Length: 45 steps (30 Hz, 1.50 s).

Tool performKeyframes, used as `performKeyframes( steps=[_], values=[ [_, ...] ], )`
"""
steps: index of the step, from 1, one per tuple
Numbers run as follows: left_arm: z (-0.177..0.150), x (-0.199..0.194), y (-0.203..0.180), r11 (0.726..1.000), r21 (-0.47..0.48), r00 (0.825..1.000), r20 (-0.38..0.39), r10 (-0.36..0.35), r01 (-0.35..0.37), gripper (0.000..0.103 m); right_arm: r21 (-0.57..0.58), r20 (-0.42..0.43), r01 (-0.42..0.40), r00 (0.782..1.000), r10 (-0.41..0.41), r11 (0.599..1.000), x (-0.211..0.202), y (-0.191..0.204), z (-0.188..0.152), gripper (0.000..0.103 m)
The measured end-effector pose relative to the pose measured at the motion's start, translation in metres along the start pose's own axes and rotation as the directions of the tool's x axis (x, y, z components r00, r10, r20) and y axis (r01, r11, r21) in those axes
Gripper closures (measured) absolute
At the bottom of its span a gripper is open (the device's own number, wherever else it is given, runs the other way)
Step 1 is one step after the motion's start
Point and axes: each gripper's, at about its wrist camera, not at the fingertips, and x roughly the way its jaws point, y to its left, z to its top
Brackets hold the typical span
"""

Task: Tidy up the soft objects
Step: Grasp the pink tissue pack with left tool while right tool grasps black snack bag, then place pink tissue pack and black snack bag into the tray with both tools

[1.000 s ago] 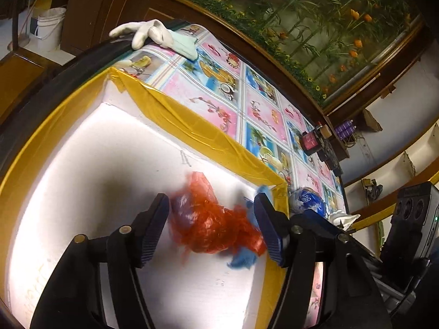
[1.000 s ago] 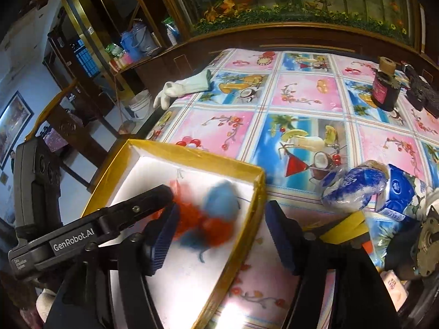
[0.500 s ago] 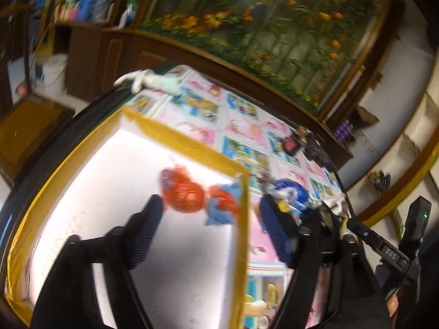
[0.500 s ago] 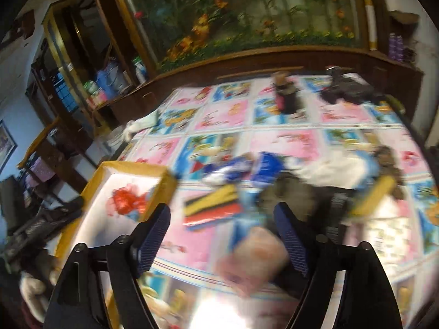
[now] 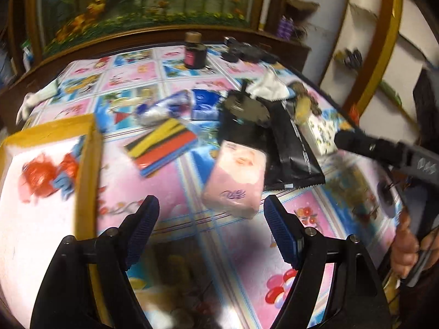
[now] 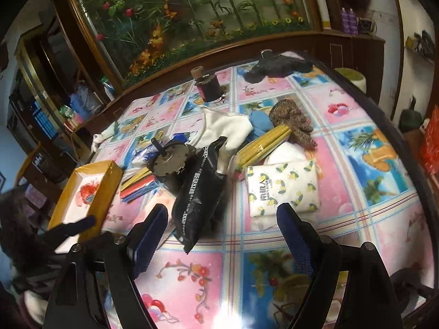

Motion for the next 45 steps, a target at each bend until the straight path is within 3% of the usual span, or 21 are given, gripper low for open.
performKeyframes(
  steps=[5,11,15,17,19,20,21,32,45],
  values=[
    [0.01,0.025,-0.009,0.999,0.038,0.999,-0.022,0.04,-0.039,0.025,0.051,-0.076,-0.108,0.991,0.112,0.993,0.029,-0.005,0.009,0.021],
    [0.017,0.043,-0.021,0.993,0.101,0.999,-0.007,0.054,-0.053,0.025,0.112,-0.119,-0.126,0.983,0.139,0.986,0.062,-0.012,0.018,0.029],
    [0.018,0.058,-0.031,0.987,0.149,0.997,-0.041,0.064,-0.057,0.023,0.119,-0.119,-0.106,0.986,0.12,0.987,0.075,-0.015,0.027,0.033],
    [0.015,0.059,-0.032,0.984,0.165,0.997,-0.013,0.072,-0.069,0.023,0.119,-0.116,-0.092,0.988,0.106,0.989,0.078,-0.016,0.03,0.038],
    [0.015,0.058,-0.028,0.99,0.136,0.999,-0.026,0.047,-0.043,0.037,0.109,-0.118,-0.096,0.987,0.109,0.989,0.078,-0.013,0.028,0.047],
    [0.015,0.056,-0.024,0.994,0.105,0.999,-0.036,0.001,0.002,0.051,0.103,-0.116,-0.082,0.989,0.094,0.991,0.078,-0.013,0.028,0.068],
    [0.016,0.054,-0.022,0.995,0.096,0.999,-0.039,0.006,-0.002,0.053,0.094,-0.118,-0.059,0.991,0.069,0.994,0.078,-0.011,0.028,0.07],
    [0.005,0.0,-0.008,0.997,-0.037,0.997,0.046,-0.064,0.066,0.054,0.086,-0.093,-0.104,0.989,0.111,0.991,0.048,-0.013,0.015,0.075],
    [-0.012,-0.059,0.024,0.977,-0.164,0.984,0.136,-0.113,0.135,0.054,0.065,-0.034,-0.173,0.984,0.175,0.983,-0.008,-0.006,-0.004,0.076]
  ],
)
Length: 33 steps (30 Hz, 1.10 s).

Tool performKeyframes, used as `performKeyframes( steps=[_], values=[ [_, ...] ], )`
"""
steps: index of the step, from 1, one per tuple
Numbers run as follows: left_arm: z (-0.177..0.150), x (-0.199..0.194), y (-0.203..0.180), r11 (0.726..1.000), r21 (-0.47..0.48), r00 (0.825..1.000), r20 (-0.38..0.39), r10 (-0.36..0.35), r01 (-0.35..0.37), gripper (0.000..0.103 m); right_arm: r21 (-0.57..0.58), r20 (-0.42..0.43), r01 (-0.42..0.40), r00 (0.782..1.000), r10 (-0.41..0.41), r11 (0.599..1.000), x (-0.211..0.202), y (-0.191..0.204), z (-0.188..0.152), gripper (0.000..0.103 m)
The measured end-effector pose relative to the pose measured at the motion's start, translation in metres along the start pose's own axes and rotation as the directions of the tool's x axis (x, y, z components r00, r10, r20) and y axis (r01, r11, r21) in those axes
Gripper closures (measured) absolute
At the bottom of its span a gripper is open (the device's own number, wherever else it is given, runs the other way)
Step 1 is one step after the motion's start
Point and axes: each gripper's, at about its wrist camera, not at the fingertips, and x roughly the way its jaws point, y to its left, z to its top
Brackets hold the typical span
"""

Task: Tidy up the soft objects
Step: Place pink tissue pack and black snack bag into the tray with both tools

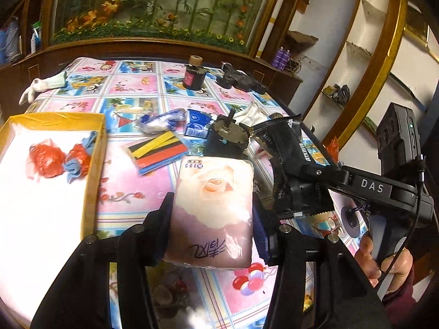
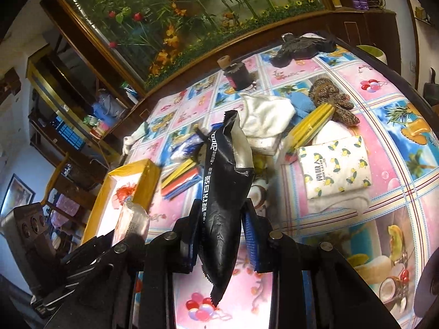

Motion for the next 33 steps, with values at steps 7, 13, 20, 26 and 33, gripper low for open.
performKeyframes(
  steps=[7,13,20,26,33],
  values=[
    [-0.001,-0.028,0.029,0.998,-0.059,0.998,0.057,0.008,-0.005,0.054,-0.07,0.007,-0.019,1.0,0.02,0.997,-0.009,0.028,-0.004,0.076],
    [-0.003,-0.055,0.064,0.994,-0.108,0.995,0.096,0.027,-0.017,0.054,-0.101,-0.013,-0.031,0.999,0.03,0.994,-0.001,0.051,-0.005,0.076],
    [-0.005,-0.082,0.129,0.971,-0.217,0.985,0.111,0.129,-0.103,0.053,-0.089,-0.048,-0.097,0.995,0.093,0.991,0.02,0.063,0.003,0.076],
    [0.006,-0.081,0.189,0.94,-0.289,0.976,0.069,0.208,-0.18,0.053,-0.103,-0.113,-0.144,0.985,0.132,0.984,0.06,0.092,0.013,0.075],
    [0.029,-0.033,0.24,0.914,-0.338,0.973,-0.023,0.228,-0.222,0.053,-0.107,-0.221,-0.197,0.96,0.17,0.974,0.143,0.143,0.03,0.075]
  ],
)
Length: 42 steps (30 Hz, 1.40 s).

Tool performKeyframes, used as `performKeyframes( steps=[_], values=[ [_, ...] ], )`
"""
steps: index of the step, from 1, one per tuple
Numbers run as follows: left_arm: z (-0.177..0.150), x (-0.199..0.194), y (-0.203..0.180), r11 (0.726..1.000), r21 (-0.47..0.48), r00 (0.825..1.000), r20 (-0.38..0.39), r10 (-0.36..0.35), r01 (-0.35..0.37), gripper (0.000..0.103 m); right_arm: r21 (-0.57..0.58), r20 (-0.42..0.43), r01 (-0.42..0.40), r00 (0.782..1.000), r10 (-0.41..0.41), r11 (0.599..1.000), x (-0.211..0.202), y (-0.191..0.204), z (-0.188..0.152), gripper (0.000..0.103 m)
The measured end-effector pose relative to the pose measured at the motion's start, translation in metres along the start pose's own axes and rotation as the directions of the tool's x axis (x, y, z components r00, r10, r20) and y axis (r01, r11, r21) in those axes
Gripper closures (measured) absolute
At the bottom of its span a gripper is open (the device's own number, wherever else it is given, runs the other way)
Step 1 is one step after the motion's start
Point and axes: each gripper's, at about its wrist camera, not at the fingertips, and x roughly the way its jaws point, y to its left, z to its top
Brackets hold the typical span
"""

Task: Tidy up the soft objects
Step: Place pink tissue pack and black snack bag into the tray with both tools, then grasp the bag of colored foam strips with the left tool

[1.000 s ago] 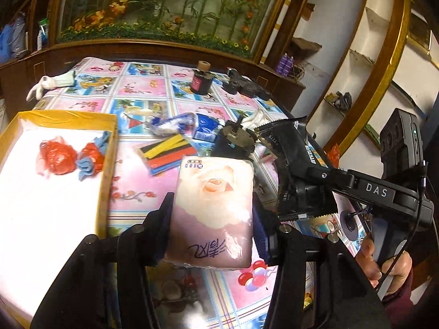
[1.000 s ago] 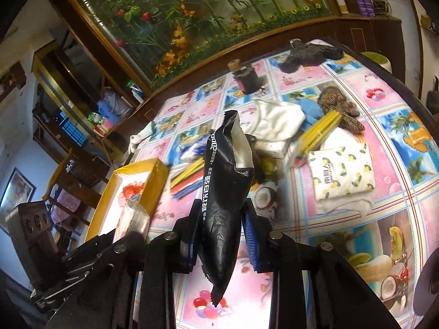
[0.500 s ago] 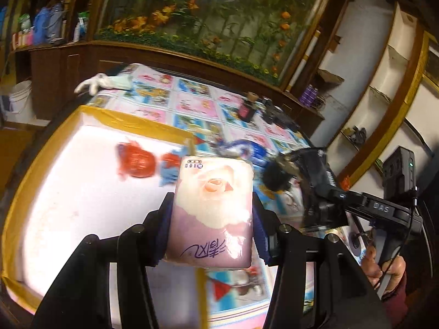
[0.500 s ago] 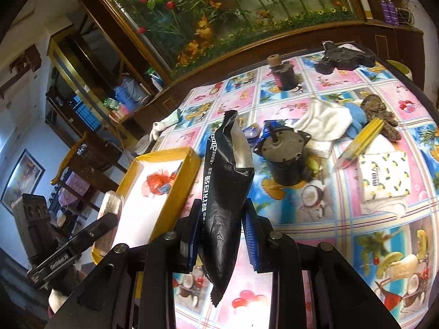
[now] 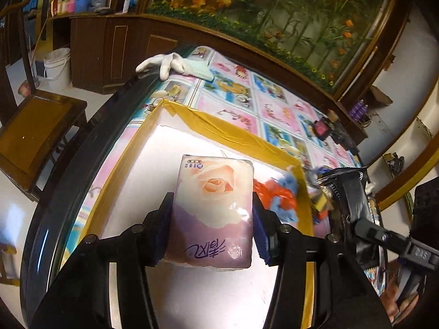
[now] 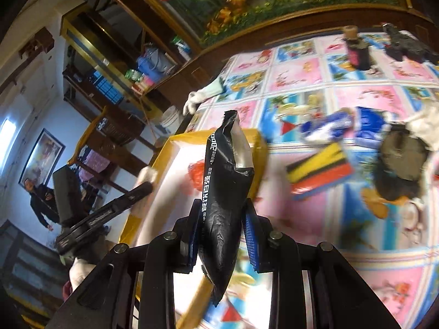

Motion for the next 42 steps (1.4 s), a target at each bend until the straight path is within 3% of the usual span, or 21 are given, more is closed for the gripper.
performKeyframes(
  steps=[6,10,14,17,20,22,27,30,34,38,42],
  values=[
    [0.018,0.028,0.021,0.996,-0.07,0.999,-0.006,0.052,-0.053,0.05,0.013,-0.11,-0.06,0.992,0.062,0.998,0.079,0.019,0.03,0.075],
    [0.022,0.028,0.026,0.994,-0.105,1.0,0.001,0.014,-0.014,0.046,0.023,-0.164,-0.072,0.984,0.075,0.997,0.126,0.026,0.046,0.075],
    [0.022,0.016,0.026,0.994,-0.112,1.0,0.026,-0.002,0.005,0.034,0.029,-0.192,-0.065,0.979,0.07,0.997,0.164,0.031,0.059,0.075],
    [0.021,-0.001,0.031,0.991,-0.135,0.998,0.061,-0.008,0.017,0.034,0.037,-0.219,-0.062,0.973,0.069,0.997,0.186,0.03,0.069,0.074],
    [0.017,-0.023,0.038,0.988,-0.155,0.994,0.111,-0.007,0.024,0.034,0.054,-0.237,-0.055,0.969,0.066,0.997,0.208,0.025,0.074,0.065],
    [0.012,-0.036,0.041,0.987,-0.159,0.991,0.135,-0.005,0.027,0.034,0.072,-0.231,-0.044,0.971,0.059,0.996,0.212,0.023,0.078,0.052],
    [-0.002,-0.055,0.044,0.985,-0.172,0.988,0.157,-0.006,0.033,0.033,0.023,-0.183,-0.034,0.982,0.038,0.999,0.187,0.032,0.081,0.041],
    [-0.011,-0.063,0.04,0.985,-0.17,0.988,0.155,0.0,0.026,0.032,-0.01,-0.129,0.005,0.992,-0.007,1.0,0.162,0.03,0.077,0.028],
    [-0.021,-0.067,0.027,0.987,-0.159,0.99,0.142,-0.013,0.035,0.032,-0.035,-0.062,0.055,0.996,-0.057,0.998,0.129,0.023,0.069,0.028],
    [-0.035,-0.073,0.003,0.988,-0.145,0.989,0.142,-0.041,0.062,0.032,-0.082,0.015,0.137,0.991,-0.137,0.987,0.09,0.015,0.052,0.027],
    [-0.048,-0.081,-0.03,0.993,-0.088,0.988,0.141,-0.068,0.081,0.032,-0.14,0.123,0.237,0.968,-0.221,0.961,0.047,0.006,0.03,0.021]
  ],
)
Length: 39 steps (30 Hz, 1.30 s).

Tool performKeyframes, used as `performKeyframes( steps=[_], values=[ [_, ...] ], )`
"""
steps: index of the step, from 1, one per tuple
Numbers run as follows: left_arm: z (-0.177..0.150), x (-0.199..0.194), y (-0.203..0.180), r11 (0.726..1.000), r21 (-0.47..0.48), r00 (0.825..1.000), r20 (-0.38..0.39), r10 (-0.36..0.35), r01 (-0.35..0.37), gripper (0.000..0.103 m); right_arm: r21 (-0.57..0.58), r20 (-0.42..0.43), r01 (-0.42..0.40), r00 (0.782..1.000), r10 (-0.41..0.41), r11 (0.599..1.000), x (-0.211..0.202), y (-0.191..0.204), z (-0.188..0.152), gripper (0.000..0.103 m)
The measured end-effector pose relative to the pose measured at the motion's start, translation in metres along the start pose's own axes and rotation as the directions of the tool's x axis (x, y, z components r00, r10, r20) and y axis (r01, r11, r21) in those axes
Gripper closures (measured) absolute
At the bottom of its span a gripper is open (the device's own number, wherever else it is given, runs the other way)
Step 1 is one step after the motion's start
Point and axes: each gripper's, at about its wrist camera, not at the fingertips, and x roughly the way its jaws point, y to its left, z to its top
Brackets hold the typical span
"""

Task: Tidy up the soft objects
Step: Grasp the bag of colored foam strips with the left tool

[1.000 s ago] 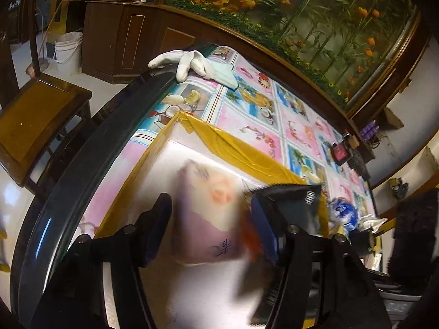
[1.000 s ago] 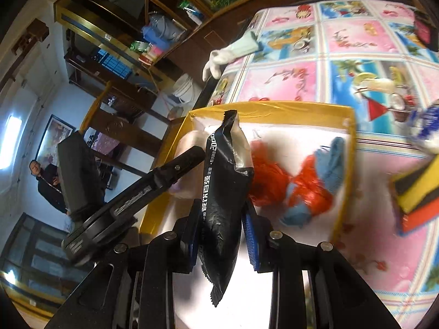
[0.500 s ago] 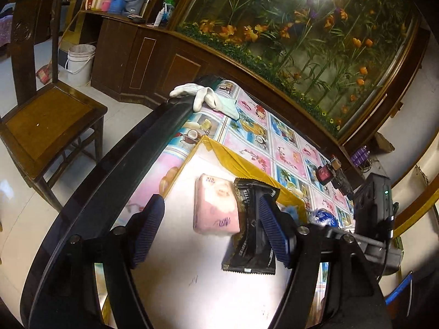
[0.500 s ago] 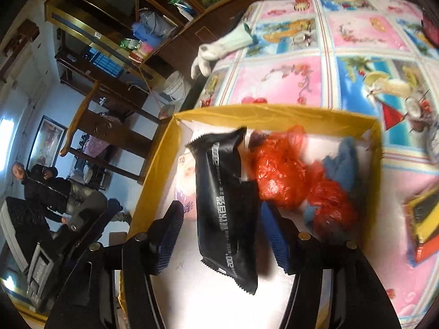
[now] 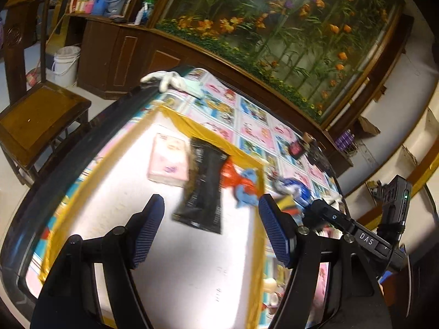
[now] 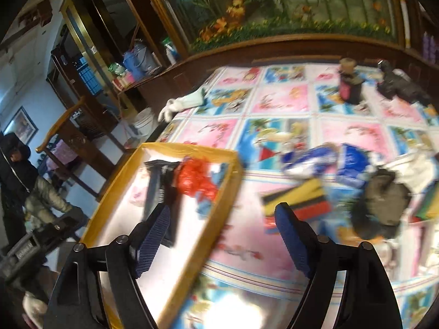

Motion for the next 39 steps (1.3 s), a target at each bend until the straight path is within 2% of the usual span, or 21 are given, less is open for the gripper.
performKeyframes(
  steps=[3,5,7,9,11,14,16,22,26,28,31,33,36,39],
  values=[
    [-0.008,-0.002,-0.028,0.998,0.057,1.0,-0.002,-0.009,0.009,0.032,-0.054,0.073,0.085,0.994,-0.081,0.995,-0.04,-0.009,-0.021,0.015],
    [-0.013,-0.001,-0.046,0.996,0.087,1.0,-0.015,-0.024,0.025,0.032,-0.08,0.142,0.15,0.98,-0.138,0.985,-0.083,-0.012,-0.041,0.008],
    [-0.019,0.0,-0.063,0.993,0.117,0.999,-0.025,-0.031,0.034,0.032,-0.087,0.246,0.23,0.948,-0.202,0.969,-0.109,-0.02,-0.054,0.001],
    [-0.026,0.003,-0.079,0.989,0.142,0.998,-0.04,-0.038,0.044,0.032,-0.076,0.314,0.289,0.915,-0.253,0.954,-0.127,-0.032,-0.065,0.001],
    [-0.033,0.007,-0.094,0.985,0.161,0.997,-0.065,-0.049,0.059,0.032,-0.041,0.298,0.329,0.905,-0.303,0.943,-0.131,-0.048,-0.072,0.001],
    [-0.044,0.012,-0.114,0.979,0.192,0.995,-0.093,-0.048,0.065,0.032,0.045,0.244,0.305,0.92,-0.306,0.951,-0.131,-0.08,-0.076,0.001],
    [-0.049,0.014,-0.123,0.976,0.207,0.994,-0.105,-0.041,0.062,0.032,0.102,0.23,0.308,0.918,-0.324,0.946,-0.132,-0.1,-0.078,0.001],
    [-0.047,0.022,-0.139,0.973,0.229,0.992,-0.125,-0.004,0.033,0.032,0.153,0.249,0.402,0.868,-0.429,0.903,-0.14,-0.129,-0.074,0.001],
    [-0.039,0.031,-0.144,0.975,0.222,0.992,-0.126,0.006,0.023,0.032,0.189,0.269,0.408,0.853,-0.447,0.893,-0.14,-0.143,-0.074,0.001],
    [-0.035,0.037,-0.145,0.976,0.217,0.992,-0.127,0.012,0.016,0.032,0.207,0.264,0.406,0.853,-0.451,0.89,-0.134,-0.15,-0.077,0.001],
    [-0.026,0.048,-0.144,0.981,0.194,0.991,-0.136,0.008,0.018,0.032,0.231,0.239,0.392,0.864,-0.443,0.89,-0.126,-0.165,-0.075,0.001],
    [-0.019,0.059,-0.142,0.982,0.188,0.99,-0.144,0.012,0.016,0.032,0.251,0.241,0.392,0.86,-0.45,0.885,-0.132,-0.172,-0.076,0.001],
    [-0.006,0.084,-0.141,0.981,0.192,0.986,-0.16,0.045,-0.014,0.032,0.27,0.237,0.389,0.86,-0.453,0.881,-0.133,-0.179,-0.075,0.001],
    [0.002,0.115,-0.144,0.983,0.184,0.977,-0.207,0.043,-0.004,0.033,0.267,0.239,0.389,0.86,-0.451,0.882,-0.133,-0.179,-0.073,0.001]
  ],
)
